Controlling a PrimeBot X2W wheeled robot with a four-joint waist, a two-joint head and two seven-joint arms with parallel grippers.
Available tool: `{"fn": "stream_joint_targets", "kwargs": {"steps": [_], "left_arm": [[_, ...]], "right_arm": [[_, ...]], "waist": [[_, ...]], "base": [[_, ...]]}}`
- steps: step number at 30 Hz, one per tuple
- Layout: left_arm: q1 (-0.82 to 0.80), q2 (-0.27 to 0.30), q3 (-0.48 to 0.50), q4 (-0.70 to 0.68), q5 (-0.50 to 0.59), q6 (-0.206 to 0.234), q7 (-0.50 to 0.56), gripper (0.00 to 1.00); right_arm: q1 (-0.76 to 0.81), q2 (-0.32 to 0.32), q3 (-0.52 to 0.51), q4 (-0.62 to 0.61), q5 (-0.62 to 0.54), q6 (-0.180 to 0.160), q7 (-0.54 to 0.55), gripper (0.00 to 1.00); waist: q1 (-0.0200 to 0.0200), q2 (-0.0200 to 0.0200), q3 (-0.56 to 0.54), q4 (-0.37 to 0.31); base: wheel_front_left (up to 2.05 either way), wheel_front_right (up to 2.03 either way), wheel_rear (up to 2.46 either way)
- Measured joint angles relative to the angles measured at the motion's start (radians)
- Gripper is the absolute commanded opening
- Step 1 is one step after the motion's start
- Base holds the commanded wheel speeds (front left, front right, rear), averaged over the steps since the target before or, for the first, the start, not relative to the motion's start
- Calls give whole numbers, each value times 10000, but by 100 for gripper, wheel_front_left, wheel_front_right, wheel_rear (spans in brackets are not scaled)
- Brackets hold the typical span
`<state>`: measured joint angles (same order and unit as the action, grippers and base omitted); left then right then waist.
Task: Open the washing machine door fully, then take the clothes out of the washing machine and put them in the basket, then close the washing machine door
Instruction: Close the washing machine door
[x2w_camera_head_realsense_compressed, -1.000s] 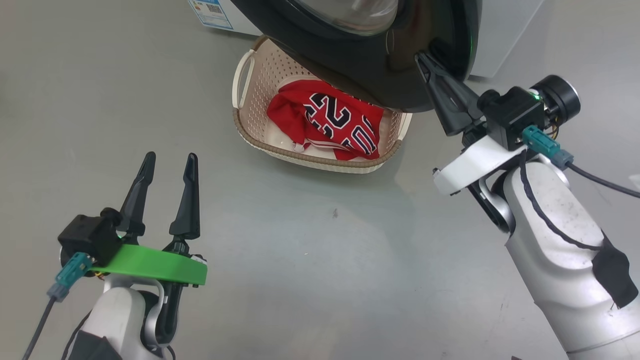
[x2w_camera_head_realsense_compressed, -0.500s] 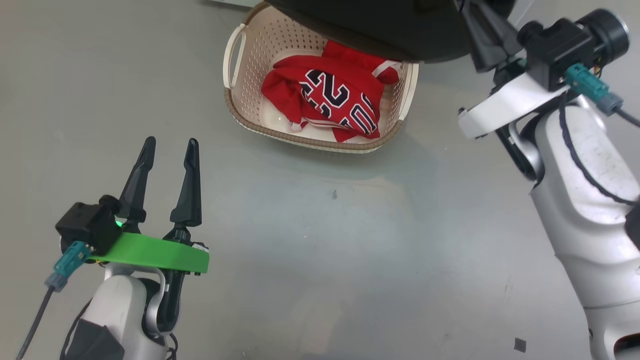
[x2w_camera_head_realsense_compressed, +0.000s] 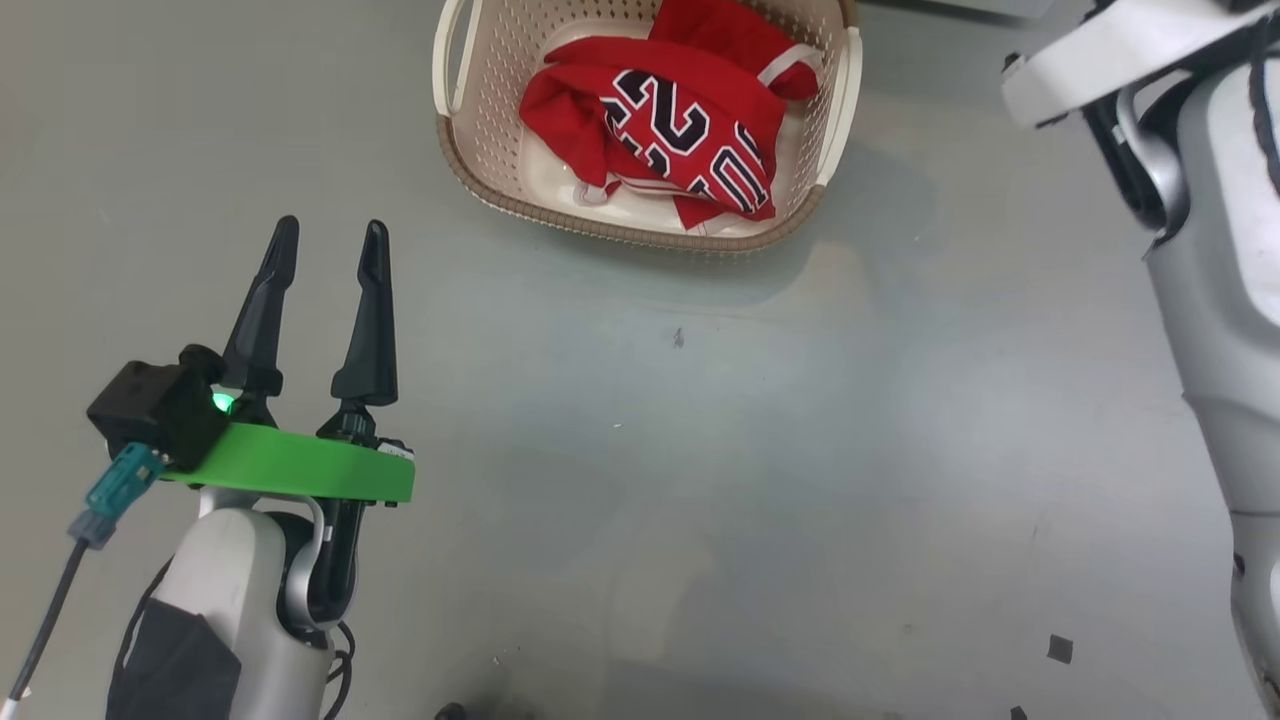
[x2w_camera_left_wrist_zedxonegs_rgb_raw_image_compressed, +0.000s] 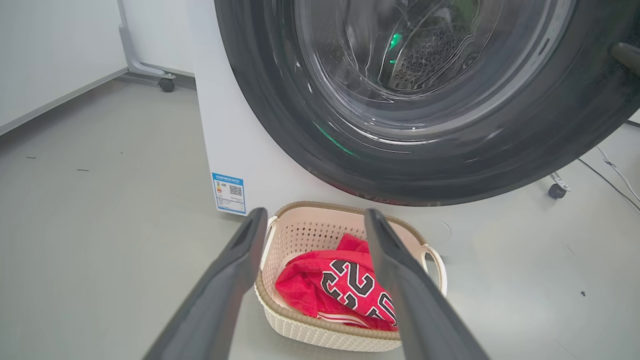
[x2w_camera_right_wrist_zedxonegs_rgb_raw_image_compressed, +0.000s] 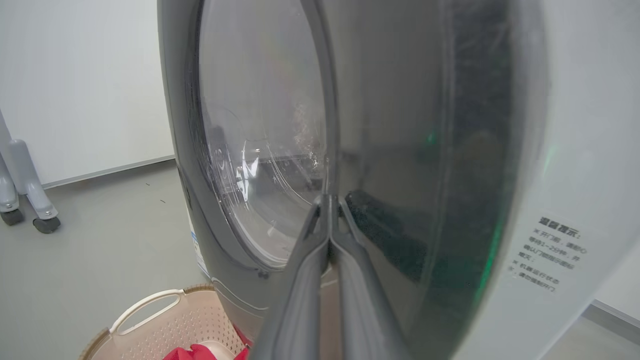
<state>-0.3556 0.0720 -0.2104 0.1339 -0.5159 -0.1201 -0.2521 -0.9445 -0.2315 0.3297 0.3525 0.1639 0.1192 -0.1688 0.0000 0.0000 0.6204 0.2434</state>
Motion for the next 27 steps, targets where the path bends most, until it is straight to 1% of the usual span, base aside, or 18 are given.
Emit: {"fn": "stream_joint_targets", "kwargs": {"steps": [6,11,24,27], "left_arm": [[-242,-42,31,-19,0,-6,0,100],[-402,-67,27,-15,0,-8,0,100],[-599,-157,-219,125,-4,-10,-2,100],[-616,-161,-249,144,-17,-10,-2,100]], "right_arm": [[-776,-98,-213,261,-15,-73,153,0],[-1366,-301,-274,474,-138,-75,272,0],[-2205,-401,-495,1162,-255,-90,284,0],[-2407,-399,-600,1287,-253,-215,282,0]], "waist": [[0,0,425,37],[0,0,711,69],[1,0,1043,179],[1,0,1080,188]], "base": [[0,0,0],[0,0,0],[0,0,0],[0,0,0]]}}
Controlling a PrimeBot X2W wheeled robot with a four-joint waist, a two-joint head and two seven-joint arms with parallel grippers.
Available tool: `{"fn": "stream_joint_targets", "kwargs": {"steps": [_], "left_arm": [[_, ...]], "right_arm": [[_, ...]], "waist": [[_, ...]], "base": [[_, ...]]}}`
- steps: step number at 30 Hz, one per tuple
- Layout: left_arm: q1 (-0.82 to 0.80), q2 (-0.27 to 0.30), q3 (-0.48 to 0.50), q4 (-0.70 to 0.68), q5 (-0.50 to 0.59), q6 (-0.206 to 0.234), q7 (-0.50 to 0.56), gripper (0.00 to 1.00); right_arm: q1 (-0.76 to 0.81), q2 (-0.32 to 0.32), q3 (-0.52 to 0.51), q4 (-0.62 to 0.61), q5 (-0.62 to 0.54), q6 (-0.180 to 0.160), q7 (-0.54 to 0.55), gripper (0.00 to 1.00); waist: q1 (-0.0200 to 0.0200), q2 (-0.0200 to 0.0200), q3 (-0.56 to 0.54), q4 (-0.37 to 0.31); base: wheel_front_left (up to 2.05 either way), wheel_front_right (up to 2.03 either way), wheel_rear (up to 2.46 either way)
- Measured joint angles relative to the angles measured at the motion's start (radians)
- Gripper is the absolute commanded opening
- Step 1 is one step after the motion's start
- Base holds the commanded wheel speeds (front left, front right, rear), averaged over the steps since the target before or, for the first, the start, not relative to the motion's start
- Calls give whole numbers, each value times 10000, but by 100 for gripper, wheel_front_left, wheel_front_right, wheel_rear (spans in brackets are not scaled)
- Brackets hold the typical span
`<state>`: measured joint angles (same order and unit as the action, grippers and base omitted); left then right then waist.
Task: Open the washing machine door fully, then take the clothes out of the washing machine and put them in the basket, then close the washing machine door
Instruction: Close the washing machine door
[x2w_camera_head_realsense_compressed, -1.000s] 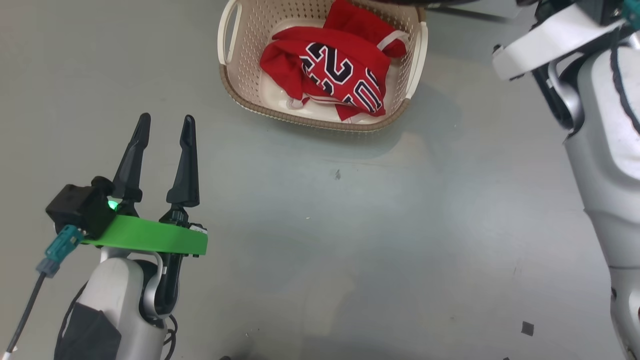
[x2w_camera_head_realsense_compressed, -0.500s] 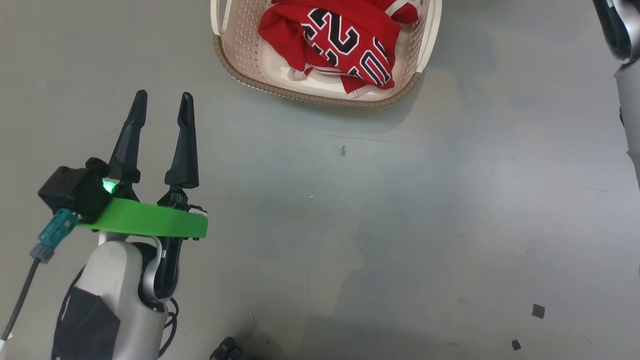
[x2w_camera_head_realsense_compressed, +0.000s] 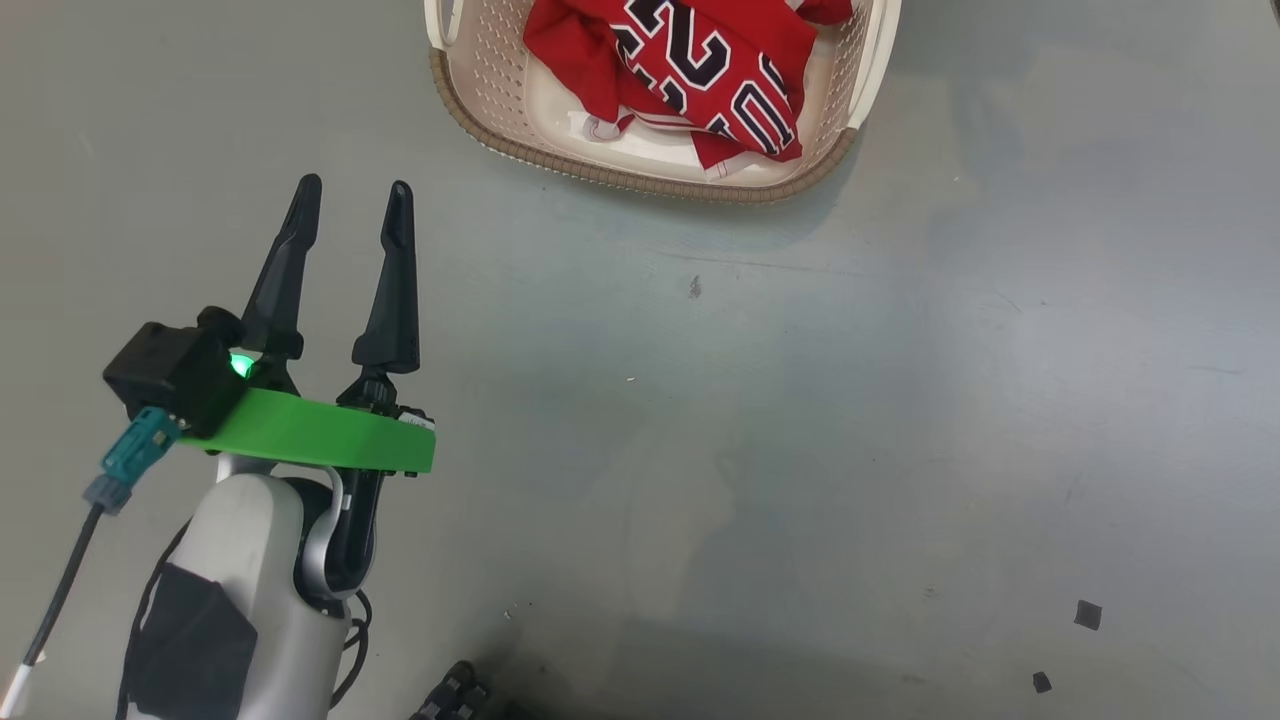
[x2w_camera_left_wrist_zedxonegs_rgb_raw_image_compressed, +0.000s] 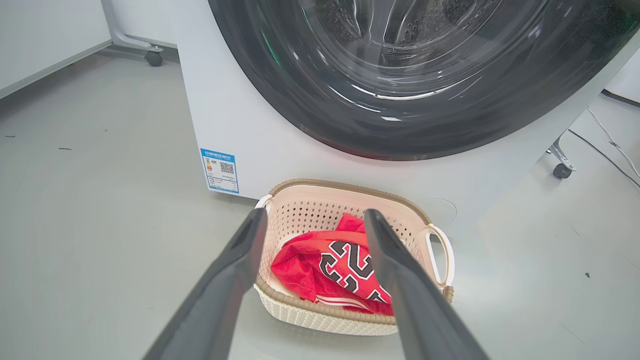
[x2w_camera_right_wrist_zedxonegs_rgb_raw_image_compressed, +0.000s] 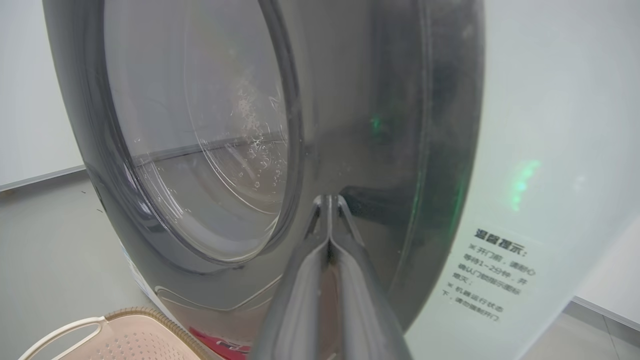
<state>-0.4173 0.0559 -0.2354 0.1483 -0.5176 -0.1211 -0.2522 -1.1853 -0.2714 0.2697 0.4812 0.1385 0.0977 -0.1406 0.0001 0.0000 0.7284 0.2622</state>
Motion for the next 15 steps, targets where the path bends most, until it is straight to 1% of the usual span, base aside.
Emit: {"fn": "stream_joint_targets", "kwargs": {"steps": [5,8,15], "left_arm": [[-89,-8,-92,36,-4,0,0,100],[-109,-8,-142,50,-10,0,0,100],[-204,-10,-157,54,-12,0,0,100]], "right_arm": [[-186,65,-161,171,2,-211,-61,0],[-224,134,-217,263,6,-282,-148,0],[-397,234,-215,479,12,-286,-261,0]], "waist": [[-1,0,45,6],[-1,0,62,6],[-1,0,110,-11]], "base": [[0,0,0],[0,0,0],[0,0,0]]}}
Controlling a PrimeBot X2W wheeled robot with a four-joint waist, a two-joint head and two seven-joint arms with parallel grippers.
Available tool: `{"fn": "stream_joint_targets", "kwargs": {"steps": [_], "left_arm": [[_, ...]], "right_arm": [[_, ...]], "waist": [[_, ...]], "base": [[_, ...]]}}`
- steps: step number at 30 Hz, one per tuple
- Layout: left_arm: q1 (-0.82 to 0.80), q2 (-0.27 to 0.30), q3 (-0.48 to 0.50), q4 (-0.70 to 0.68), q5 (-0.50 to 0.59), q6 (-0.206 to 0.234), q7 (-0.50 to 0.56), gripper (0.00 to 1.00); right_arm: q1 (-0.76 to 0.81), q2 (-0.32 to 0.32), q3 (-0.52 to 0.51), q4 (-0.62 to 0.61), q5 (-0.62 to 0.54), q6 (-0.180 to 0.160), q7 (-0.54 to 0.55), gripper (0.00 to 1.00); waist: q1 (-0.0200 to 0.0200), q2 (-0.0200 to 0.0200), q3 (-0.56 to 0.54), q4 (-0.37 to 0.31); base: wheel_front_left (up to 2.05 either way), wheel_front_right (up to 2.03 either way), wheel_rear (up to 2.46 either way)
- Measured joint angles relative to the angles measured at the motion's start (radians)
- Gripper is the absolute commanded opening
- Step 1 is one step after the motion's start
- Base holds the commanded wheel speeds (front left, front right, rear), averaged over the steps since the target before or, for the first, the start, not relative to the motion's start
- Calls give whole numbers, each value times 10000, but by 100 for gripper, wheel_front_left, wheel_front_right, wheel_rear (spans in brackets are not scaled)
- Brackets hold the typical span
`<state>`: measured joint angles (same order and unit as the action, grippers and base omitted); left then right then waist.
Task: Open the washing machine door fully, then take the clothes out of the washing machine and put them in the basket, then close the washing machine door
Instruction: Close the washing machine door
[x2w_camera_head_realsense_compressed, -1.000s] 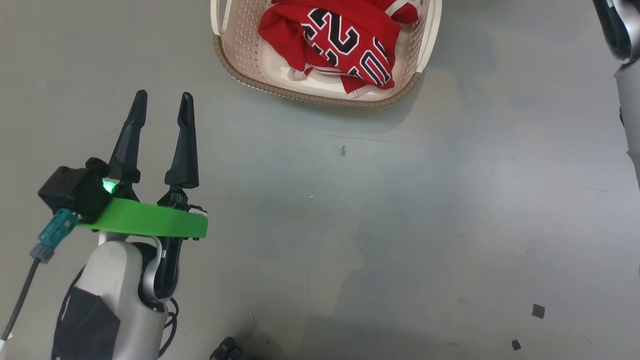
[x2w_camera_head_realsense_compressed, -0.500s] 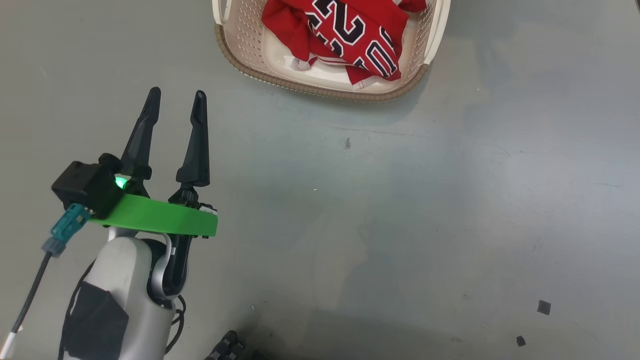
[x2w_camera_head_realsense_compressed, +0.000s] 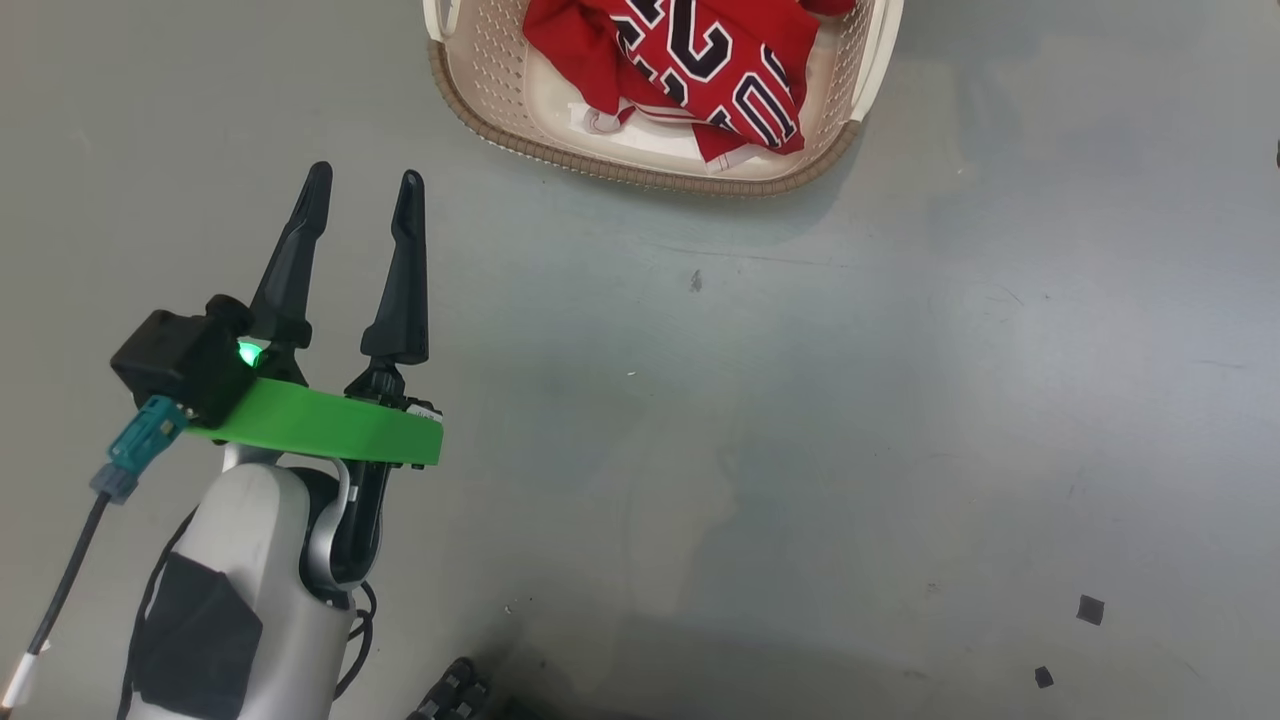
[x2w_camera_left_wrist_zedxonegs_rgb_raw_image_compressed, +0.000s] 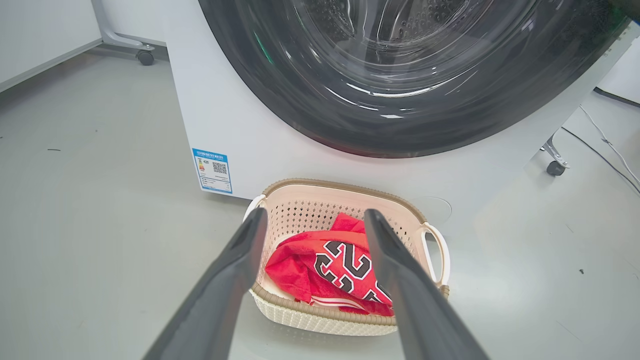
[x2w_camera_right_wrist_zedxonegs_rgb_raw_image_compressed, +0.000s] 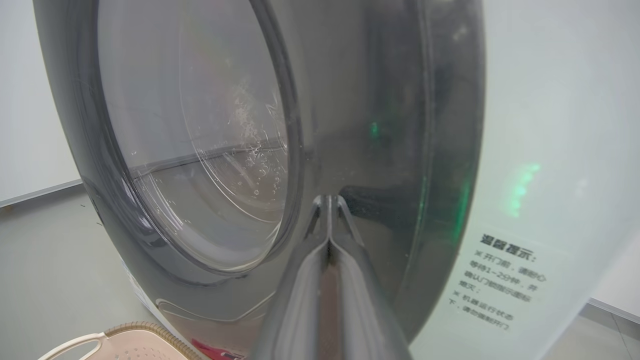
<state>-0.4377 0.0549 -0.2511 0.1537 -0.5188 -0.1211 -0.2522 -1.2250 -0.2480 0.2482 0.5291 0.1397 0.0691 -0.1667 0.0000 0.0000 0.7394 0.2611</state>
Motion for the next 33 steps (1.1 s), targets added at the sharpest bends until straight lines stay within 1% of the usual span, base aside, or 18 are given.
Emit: {"fn": "stream_joint_targets", "kwargs": {"steps": [8,15,18,23,25,28,33], "left_arm": [[-58,0,-15,96,-2,0,0,100],[-127,-8,-21,295,-4,-2,0,100],[-127,-6,17,355,-4,-2,0,100],[-125,2,130,522,0,-2,0,100],[-118,21,192,608,12,-2,0,100],[-78,128,234,744,98,-2,0,100],[208,263,309,965,171,-2,0,100]], "right_arm": [[-129,79,23,334,0,-2,-247,0],[-87,63,13,901,2,-10,-433,0],[111,27,-15,1108,8,-94,-593,0],[804,-109,58,1515,13,-90,-679,0],[1205,-13,54,1616,169,-88,-734,0],[2015,345,104,1703,420,8,-769,0],[2941,819,40,1695,706,15,-859,0]], "waist": [[0,0,-10,-9],[0,0,-279,13],[0,0,-460,5],[0,0,-858,-50],[0,0,-1048,-86],[0,0,-1476,-190],[0,0,-2084,-385]], "base": [[0,0,0],[0,0,0],[0,0,0],[0,0,0],[0,0,0],[0,0,0],[0,0,0]]}}
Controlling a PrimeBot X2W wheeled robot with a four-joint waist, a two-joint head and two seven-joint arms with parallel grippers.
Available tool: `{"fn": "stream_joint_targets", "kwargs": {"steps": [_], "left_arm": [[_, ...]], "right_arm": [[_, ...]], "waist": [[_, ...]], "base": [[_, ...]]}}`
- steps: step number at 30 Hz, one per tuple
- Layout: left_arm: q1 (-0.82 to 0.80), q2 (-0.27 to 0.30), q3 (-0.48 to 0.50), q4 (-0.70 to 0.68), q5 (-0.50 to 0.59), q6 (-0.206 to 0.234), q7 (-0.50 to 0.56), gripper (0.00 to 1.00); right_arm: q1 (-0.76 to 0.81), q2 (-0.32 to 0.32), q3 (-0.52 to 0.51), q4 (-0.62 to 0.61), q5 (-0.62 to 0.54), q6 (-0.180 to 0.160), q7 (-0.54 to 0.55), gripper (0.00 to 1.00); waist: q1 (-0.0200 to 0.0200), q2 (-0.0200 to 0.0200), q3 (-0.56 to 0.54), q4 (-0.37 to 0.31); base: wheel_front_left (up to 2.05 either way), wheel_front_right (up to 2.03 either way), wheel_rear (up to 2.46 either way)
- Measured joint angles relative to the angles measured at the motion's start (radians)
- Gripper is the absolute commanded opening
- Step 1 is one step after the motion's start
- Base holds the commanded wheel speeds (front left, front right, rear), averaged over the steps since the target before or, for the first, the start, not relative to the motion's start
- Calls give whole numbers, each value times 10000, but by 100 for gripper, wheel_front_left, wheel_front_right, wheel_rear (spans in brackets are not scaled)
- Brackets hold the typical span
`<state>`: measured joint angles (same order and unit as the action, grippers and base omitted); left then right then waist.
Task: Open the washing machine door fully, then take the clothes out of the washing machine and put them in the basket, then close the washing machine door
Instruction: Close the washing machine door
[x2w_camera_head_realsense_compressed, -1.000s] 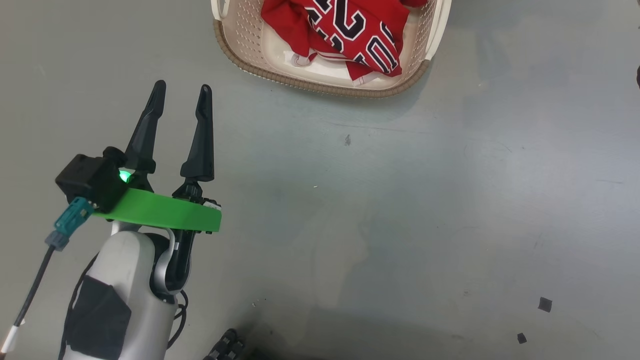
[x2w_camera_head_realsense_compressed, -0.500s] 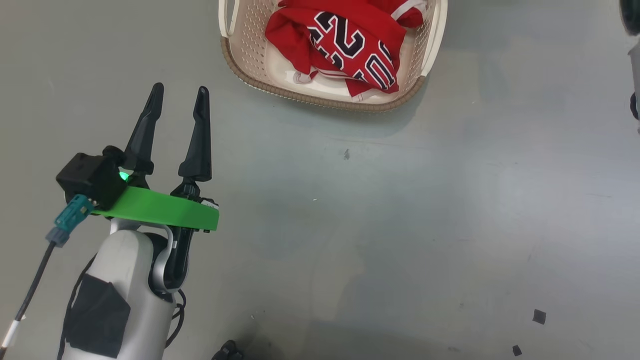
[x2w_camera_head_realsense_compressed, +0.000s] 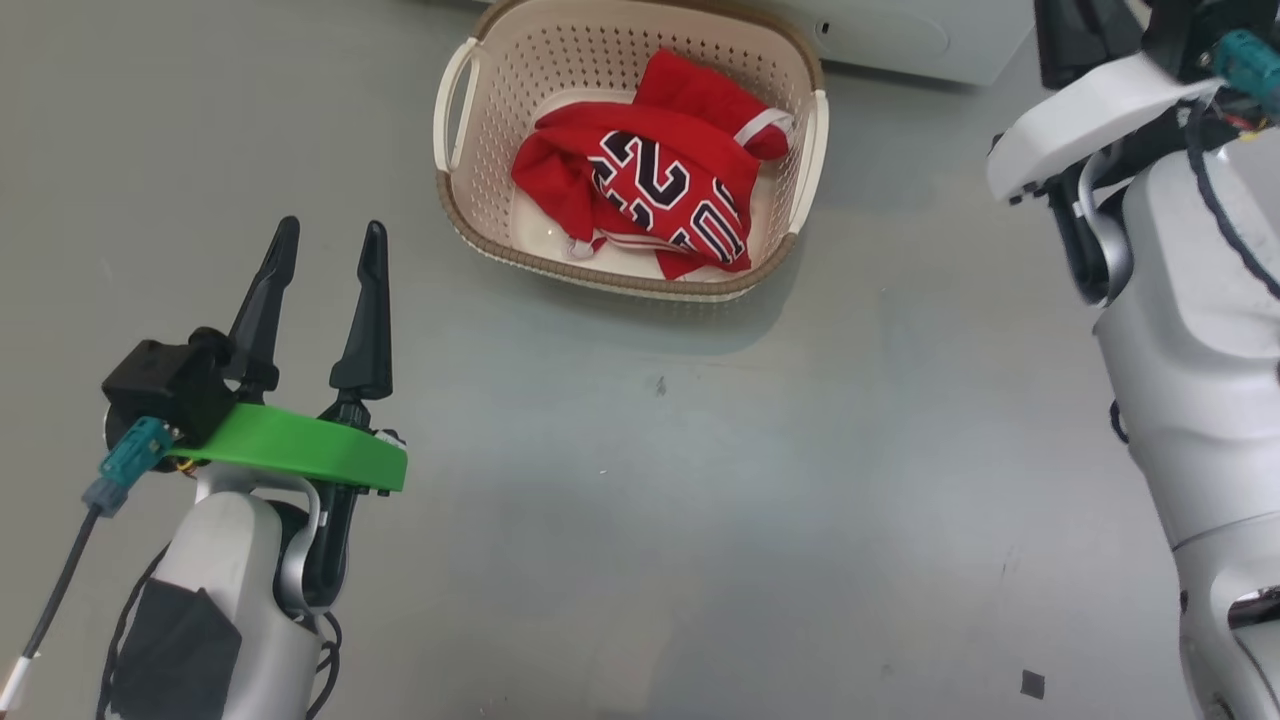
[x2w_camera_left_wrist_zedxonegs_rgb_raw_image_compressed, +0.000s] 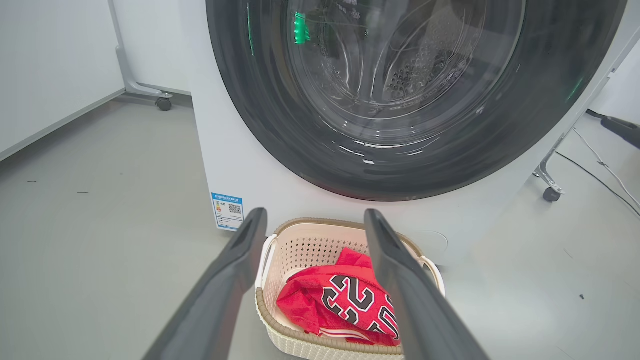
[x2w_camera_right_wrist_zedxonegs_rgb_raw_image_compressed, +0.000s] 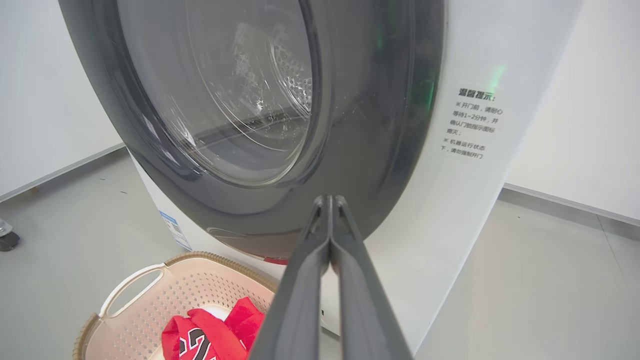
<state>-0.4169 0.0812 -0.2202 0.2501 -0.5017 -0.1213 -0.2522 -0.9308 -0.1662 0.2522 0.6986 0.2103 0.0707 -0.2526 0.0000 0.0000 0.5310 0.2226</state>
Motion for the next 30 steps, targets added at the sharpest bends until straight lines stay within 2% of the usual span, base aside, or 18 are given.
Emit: {"fn": "stream_joint_targets", "kwargs": {"steps": [9,21,26,30], "left_arm": [[662,330,286,299,65,0,0,100],[1570,387,464,491,240,0,0,100],[1787,334,399,581,307,0,0,100],[1982,274,445,606,328,0,2,100]], "right_arm": [[1480,625,-205,-859,424,67,-2,0],[3765,715,-965,-2044,872,-40,-4,0],[4720,767,-1392,-2520,1022,-213,-4,0],[5346,878,-1618,-2949,1168,-203,-4,0]], "waist": [[-1,0,-1148,-577],[0,0,-2577,-1561],[-1,0,-3083,-1863],[0,0,-3430,-2030]], "base": [[0,0,0],[0,0,0],[0,0,0],[0,0,0]]}}
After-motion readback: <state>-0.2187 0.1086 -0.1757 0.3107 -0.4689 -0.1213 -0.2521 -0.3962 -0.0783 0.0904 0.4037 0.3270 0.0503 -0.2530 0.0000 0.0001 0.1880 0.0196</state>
